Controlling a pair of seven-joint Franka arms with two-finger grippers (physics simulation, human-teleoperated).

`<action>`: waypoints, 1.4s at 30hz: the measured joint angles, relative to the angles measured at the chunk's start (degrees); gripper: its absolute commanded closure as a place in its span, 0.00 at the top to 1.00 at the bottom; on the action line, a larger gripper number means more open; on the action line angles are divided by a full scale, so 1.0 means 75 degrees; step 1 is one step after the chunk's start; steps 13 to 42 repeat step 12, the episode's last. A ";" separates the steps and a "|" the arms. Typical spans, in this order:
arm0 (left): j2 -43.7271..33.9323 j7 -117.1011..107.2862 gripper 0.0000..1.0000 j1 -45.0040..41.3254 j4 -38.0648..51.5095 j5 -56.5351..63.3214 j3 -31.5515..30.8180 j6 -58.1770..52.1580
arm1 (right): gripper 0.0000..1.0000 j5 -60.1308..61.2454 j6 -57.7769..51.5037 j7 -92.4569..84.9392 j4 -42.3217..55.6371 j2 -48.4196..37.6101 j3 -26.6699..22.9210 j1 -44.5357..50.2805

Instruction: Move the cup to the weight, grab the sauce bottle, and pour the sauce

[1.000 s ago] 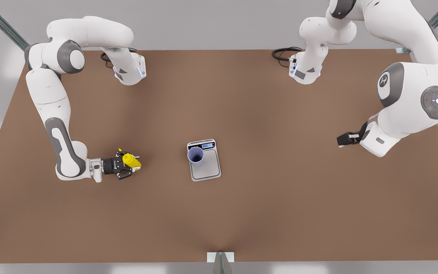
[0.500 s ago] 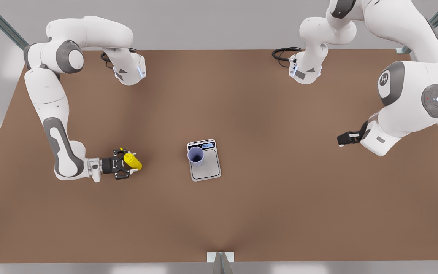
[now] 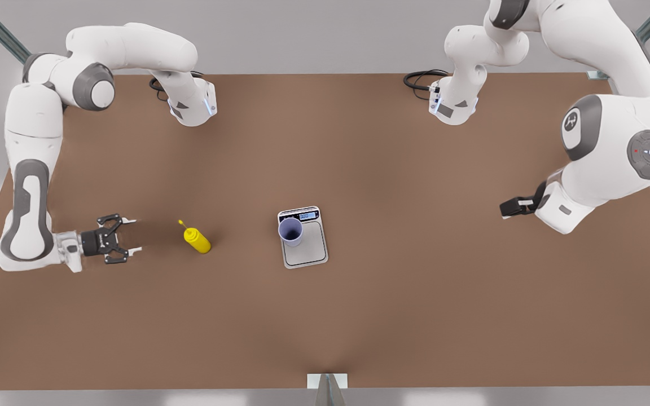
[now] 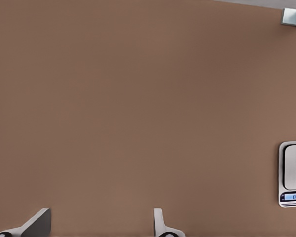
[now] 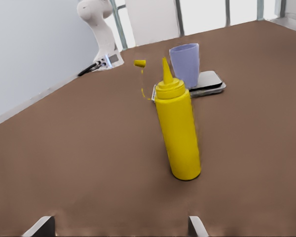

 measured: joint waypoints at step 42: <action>0.0069 -0.0057 1.00 0.0001 0.0069 -0.0122 0.0001 -0.0030 | 1.00 -0.3606 0.2834 1.4853 -0.2050 -0.5119 -0.0555 0.3031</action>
